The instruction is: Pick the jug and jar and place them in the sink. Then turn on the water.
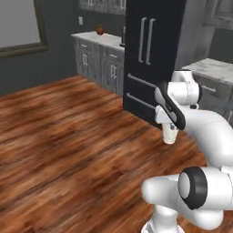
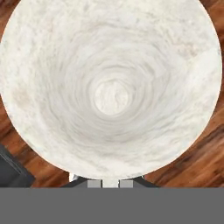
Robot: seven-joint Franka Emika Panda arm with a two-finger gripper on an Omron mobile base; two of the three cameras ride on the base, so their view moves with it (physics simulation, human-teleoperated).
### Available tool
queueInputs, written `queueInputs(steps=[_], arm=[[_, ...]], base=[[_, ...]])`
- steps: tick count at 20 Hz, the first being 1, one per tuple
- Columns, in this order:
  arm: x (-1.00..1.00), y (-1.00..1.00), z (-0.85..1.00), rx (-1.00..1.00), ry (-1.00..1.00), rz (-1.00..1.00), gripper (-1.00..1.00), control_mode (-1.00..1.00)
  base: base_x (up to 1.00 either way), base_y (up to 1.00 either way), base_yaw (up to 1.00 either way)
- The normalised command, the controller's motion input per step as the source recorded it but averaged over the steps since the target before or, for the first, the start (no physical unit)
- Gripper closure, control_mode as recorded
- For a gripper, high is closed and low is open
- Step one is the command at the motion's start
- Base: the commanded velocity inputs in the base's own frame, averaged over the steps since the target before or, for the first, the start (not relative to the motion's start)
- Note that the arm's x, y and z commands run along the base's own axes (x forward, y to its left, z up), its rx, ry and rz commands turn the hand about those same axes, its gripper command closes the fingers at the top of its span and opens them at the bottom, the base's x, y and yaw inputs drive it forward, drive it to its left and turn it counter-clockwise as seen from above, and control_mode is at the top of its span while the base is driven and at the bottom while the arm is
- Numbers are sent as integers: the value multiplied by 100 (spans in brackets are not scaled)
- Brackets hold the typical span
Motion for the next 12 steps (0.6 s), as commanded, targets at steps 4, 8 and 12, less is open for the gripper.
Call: queueInputs(steps=[4,8,12], arm=[[0,0,0,0,0,0,100,100],[0,0,0,0,0,0,100,100],[0,0,0,0,0,0,100,100]], base=[[26,0,-68],[27,0,-68],[23,-2,-73]])
